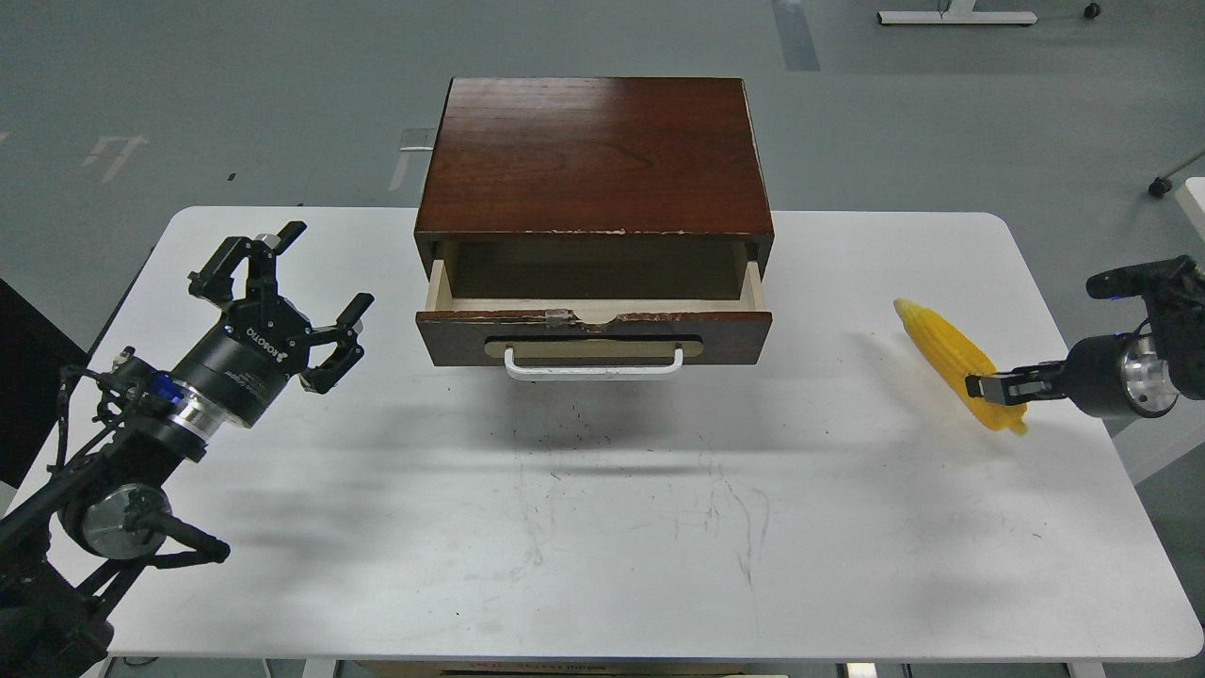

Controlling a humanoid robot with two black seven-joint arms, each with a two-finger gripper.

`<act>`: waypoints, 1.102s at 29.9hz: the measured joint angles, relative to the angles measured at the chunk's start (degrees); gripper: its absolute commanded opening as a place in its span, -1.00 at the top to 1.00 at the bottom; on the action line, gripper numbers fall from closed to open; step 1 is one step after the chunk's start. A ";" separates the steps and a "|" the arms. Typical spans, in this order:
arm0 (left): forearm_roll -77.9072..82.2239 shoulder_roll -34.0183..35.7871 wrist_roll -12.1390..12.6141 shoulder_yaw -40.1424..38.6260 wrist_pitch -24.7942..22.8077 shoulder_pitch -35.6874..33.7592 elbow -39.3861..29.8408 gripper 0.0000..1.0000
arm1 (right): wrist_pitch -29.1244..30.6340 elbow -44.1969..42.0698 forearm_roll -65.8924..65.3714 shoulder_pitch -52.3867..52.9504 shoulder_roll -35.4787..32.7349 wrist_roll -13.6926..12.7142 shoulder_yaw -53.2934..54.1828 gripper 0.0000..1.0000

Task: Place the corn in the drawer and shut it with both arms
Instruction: 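Grasp the yellow corn cob with the right gripper, then lift the corn and carry it over the wooden chest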

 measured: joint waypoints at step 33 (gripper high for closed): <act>-0.27 0.82 -0.18 -1.15 0.00 0.54 -2.84 -1.00 | 2.21 4.98 11.25 41.40 19.00 0.02 -24.00 0.39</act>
